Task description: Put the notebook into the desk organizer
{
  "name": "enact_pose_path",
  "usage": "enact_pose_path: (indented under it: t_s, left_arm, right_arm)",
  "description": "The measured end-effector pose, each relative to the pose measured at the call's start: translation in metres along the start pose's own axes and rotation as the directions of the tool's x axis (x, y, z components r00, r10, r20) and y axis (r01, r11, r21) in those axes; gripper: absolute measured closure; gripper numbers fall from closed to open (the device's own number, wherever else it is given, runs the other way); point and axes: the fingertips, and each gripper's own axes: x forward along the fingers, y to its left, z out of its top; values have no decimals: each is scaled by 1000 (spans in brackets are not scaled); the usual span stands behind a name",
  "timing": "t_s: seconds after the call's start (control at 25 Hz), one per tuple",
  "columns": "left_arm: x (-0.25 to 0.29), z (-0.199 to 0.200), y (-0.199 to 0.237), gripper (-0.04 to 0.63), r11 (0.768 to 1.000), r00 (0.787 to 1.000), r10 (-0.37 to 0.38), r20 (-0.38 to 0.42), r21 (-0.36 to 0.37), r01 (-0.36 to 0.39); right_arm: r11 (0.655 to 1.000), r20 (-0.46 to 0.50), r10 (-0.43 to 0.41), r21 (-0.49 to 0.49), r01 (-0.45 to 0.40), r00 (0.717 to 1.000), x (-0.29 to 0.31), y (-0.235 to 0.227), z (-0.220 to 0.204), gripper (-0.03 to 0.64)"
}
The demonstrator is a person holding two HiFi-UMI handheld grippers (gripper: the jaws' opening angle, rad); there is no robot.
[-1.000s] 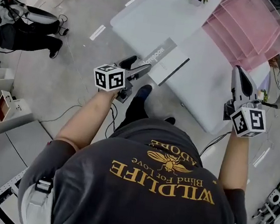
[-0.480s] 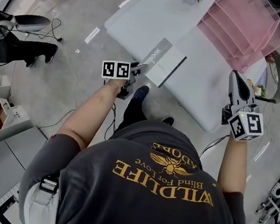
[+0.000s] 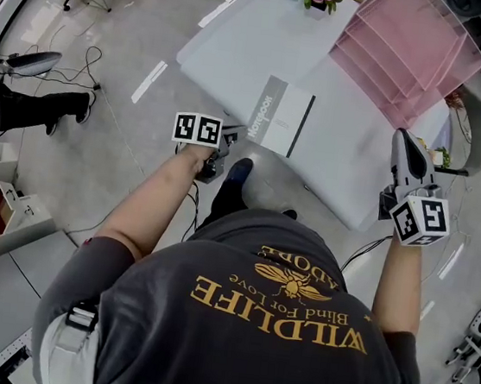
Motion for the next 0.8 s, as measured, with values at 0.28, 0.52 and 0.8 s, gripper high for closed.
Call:
enact_pose_path:
  t_s: [0.28, 0.52, 0.8]
  left_arm:
    - [0, -2, 6, 583, 1000, 1000, -7, -15, -14, 7]
    - [-13, 1, -11, 586, 997, 997, -77, -3, -20, 76]
    - [-36, 21, -69, 588, 953, 954, -281, 102, -89, 290]
  right_arm:
    - [1000, -7, -7, 4, 7, 1000, -1, -4, 2, 617]
    - [1000, 2, -9, 6, 9, 1000, 1, -7, 8, 617]
    - [1000, 26, -18, 9, 18, 1000, -3, -11, 19, 617]
